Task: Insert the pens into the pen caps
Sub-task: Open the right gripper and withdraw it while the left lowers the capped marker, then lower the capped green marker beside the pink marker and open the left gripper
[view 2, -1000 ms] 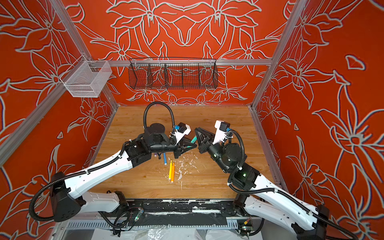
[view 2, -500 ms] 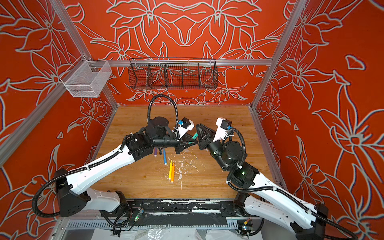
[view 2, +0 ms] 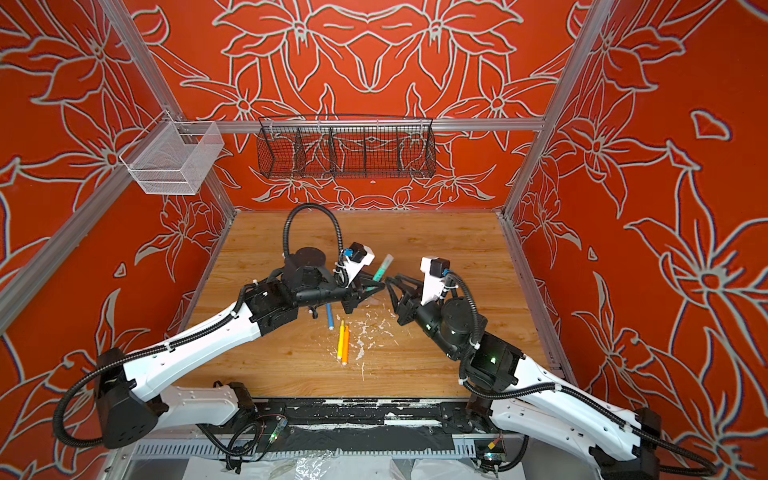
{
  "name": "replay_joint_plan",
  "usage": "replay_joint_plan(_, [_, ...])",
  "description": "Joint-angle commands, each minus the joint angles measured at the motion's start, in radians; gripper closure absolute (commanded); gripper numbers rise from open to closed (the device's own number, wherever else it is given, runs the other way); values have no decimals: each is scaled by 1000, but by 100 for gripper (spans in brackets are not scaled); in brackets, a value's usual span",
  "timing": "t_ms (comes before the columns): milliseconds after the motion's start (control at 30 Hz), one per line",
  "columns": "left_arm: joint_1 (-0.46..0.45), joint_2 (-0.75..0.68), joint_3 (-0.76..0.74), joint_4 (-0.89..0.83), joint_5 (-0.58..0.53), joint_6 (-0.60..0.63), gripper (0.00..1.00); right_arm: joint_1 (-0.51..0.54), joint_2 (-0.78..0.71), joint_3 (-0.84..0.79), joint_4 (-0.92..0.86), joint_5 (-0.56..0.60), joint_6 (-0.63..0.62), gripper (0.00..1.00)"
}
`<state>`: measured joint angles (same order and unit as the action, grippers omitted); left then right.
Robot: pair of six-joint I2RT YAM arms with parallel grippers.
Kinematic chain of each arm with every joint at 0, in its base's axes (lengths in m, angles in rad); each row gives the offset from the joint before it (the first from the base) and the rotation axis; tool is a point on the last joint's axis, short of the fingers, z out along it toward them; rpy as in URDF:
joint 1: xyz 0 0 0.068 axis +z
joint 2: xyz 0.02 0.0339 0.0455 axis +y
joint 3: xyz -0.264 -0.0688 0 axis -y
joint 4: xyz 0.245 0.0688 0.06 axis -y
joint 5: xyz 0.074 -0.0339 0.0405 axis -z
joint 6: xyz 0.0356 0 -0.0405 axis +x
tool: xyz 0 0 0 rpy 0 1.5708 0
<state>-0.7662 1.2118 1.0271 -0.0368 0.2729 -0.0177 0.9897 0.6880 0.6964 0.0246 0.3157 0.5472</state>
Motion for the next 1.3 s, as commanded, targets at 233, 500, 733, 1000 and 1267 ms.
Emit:
replay_joint_plan(233, [43,-216,-370,-36,-462,-341,100,-42,-38,-120,-3,506,-292,29])
replay_joint_plan(500, [166,-247,-443,-94,-536,-479,100,-420,162,-168,26,348,-201,30])
replay_joint_plan(733, [183,-110,-419,-111,-569,-487,100,-527,316,-201,25,548,-146,27])
replay_joint_plan(1000, [212,55,-350,-162,-632,-514,100,-530,371,-214,129,470,-194,28])
replay_joint_plan(1267, [266,191,-276,-237,-751,-536,100,-530,308,-266,164,448,-194,27])
